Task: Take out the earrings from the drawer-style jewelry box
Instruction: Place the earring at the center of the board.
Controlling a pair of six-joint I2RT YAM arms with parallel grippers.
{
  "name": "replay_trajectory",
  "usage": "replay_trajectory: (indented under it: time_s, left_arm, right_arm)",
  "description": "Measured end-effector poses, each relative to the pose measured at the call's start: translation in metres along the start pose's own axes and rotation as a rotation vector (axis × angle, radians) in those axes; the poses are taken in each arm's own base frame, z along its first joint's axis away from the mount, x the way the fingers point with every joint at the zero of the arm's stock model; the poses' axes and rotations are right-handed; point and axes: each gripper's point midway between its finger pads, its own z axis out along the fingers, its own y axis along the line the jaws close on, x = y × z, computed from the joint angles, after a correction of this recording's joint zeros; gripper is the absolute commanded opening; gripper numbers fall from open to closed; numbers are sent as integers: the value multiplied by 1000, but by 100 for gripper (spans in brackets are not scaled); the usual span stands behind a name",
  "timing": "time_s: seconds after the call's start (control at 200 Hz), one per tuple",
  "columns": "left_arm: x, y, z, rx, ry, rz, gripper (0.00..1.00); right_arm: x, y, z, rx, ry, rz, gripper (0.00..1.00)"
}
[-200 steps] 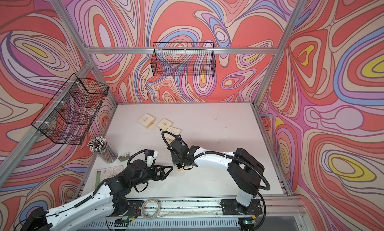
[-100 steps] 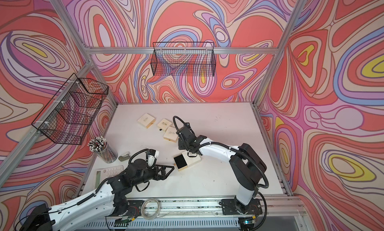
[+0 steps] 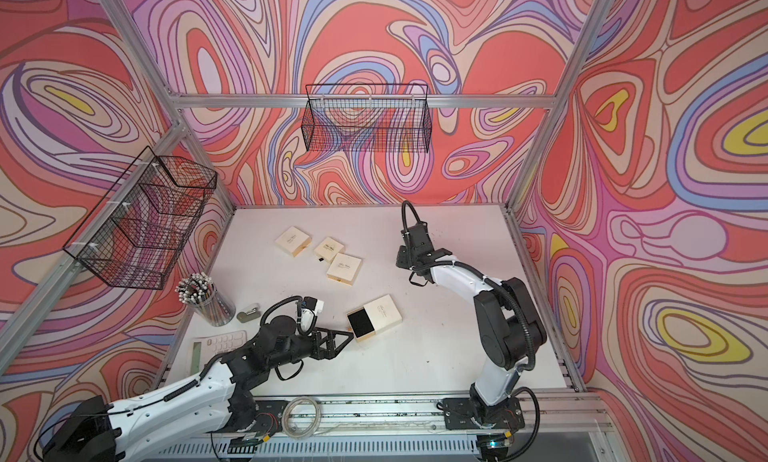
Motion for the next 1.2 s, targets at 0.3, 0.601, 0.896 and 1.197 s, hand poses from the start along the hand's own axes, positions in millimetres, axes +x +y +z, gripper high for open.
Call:
replay_trajectory:
  time_s: [0.3,0.601,0.896,1.197]
  left_arm:
    - [-3,-5,0,15,-3,3,100]
    - [-4,-6,3,8,7,0,100]
    - [-3,-9,6,24,21,1,100]
    - [-7,-22,5,86,11,19,100]
  right_arm:
    - [-23,-88,26,108,5,126,4]
    - [-21,-142,42,174,36,197,4]
    - [-13,-163,64,202,82,211,3]
    - [-31,-168,67,204,59,211,3]
